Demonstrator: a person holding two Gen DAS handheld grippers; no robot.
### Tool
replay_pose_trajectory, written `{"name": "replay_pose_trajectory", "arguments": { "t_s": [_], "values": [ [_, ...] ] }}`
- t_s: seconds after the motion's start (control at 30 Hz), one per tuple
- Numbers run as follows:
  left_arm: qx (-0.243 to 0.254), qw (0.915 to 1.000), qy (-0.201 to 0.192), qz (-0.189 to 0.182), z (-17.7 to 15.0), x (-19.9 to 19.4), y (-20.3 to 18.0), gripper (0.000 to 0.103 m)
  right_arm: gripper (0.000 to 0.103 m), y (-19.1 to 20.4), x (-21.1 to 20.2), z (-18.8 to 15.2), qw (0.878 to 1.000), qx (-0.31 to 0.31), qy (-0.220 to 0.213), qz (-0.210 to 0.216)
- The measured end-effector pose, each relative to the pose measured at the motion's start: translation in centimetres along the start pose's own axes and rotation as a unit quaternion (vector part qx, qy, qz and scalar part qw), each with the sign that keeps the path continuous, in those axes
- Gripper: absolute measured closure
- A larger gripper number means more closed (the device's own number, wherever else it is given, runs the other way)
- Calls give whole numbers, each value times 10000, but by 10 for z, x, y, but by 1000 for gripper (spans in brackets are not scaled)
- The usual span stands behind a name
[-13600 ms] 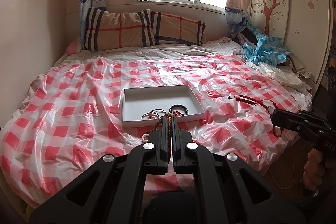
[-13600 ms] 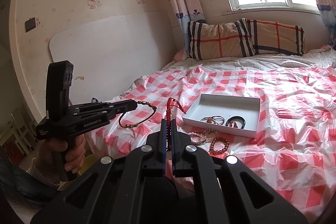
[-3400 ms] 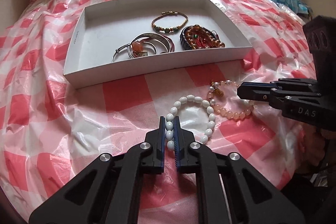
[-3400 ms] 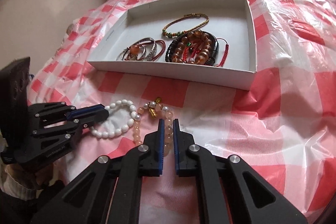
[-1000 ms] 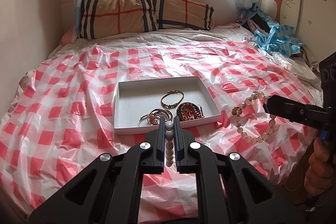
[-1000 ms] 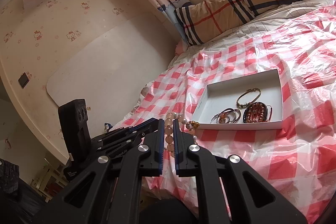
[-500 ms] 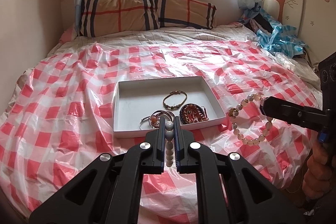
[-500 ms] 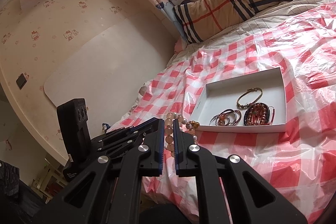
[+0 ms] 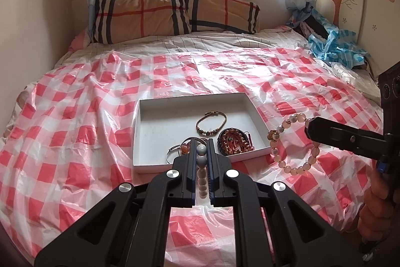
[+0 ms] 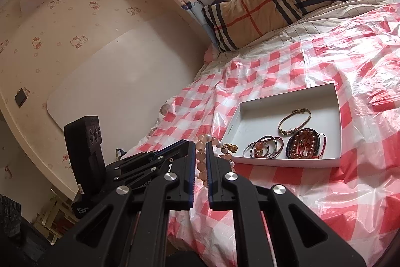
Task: Organize jewelry
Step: 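Lower the white bead bracelet into the tray with the left tool while the right lowers the peach one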
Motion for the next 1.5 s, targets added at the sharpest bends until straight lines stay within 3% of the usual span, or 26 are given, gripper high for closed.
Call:
{"name": "replay_pose_trajectory", "arguments": {
  "t_s": [0.8,1.5],
  "values": [
    [1,10000,65,-1,6,39,6,96,94,-42,44,3,9999,98,92,-1],
    [8,10000,81,-26,14,71,4,96,94,-49,53,6,9999,102,84,-7]
  ]
}}
Point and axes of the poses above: each gripper's, at about its wrist camera, not at the fingertips, and x roughly the way its jaws point, y to its left, z to its top, the point moved 3 cm from there along x, roughly the way its jaws point, and after that the axes turned 14 degrees about -x, right-handed, at the moved point
